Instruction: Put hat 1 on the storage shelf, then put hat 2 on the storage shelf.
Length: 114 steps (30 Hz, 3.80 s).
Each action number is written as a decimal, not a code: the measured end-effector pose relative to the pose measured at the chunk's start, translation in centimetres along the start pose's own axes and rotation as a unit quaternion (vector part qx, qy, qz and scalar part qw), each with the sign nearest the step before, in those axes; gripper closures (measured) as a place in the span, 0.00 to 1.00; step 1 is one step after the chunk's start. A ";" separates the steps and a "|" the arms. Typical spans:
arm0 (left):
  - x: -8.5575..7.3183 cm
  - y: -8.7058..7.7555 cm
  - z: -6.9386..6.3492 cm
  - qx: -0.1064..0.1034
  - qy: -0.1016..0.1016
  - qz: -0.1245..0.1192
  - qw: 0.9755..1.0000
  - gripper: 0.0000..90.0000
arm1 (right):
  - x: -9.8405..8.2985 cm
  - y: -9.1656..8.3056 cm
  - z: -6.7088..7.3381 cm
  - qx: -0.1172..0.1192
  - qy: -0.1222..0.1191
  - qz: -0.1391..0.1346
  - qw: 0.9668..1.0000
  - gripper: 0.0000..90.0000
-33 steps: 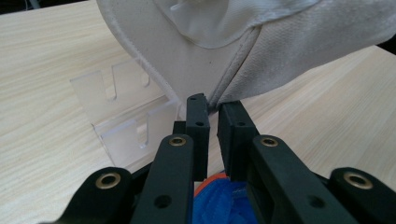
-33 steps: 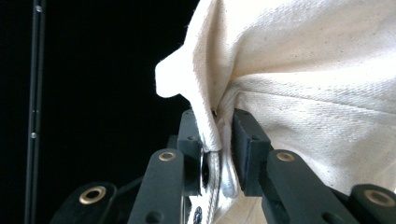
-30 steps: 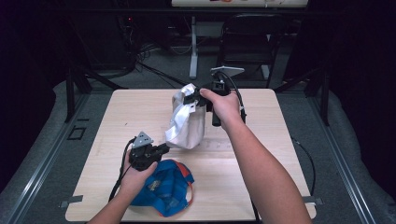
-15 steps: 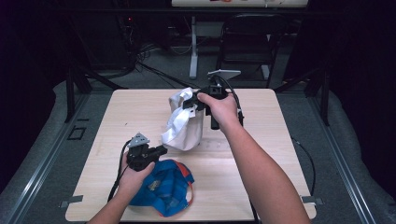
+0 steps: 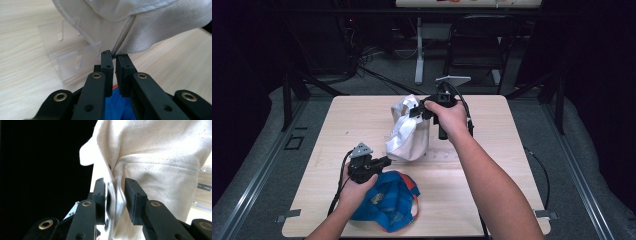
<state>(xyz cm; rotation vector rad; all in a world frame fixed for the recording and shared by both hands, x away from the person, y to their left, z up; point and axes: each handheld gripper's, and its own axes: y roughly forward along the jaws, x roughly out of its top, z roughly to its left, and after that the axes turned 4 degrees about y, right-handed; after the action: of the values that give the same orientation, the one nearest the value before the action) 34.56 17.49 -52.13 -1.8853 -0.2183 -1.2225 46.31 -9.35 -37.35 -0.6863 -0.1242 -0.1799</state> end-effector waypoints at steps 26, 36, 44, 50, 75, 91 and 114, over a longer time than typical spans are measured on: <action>-0.5 -0.2 -0.2 0.006 0.016 0.000 1.000 0.91 | -0.5 -2.2 -0.5 -0.003 -0.008 -0.008 1.000 0.78; -1.1 -1.8 -0.3 0.000 0.014 -0.008 1.000 0.77 | -1.2 -4.6 -0.9 -0.002 -0.021 -0.020 1.000 0.77; -2.7 -4.0 0.6 0.017 0.010 -0.016 1.000 0.65 | -2.3 -6.3 -2.2 -0.023 -0.046 -0.039 0.998 0.74; -3.9 -5.6 1.7 0.039 -0.002 -0.022 0.999 0.60 | -3.8 -6.9 -3.2 -0.049 -0.075 -0.057 0.994 0.70; -7.3 -9.3 3.8 0.078 -0.030 -0.009 0.996 0.57 | -12.8 -3.3 -6.0 -0.133 -0.230 -0.046 0.963 0.66; -8.7 -8.6 3.9 0.065 -0.027 0.017 0.997 0.59 | -17.9 -0.2 -10.5 -0.111 -0.241 -0.043 0.963 0.70; -9.7 -8.8 3.8 0.071 -0.021 0.022 0.997 0.58 | -20.1 6.1 -15.2 -0.006 -0.191 0.006 0.982 0.69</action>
<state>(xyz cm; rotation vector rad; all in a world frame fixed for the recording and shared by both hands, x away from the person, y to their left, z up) 27.30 28.47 -55.69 -1.7842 -0.2782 -1.1089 28.71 -11.95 -56.21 -0.7268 -0.4873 -0.0354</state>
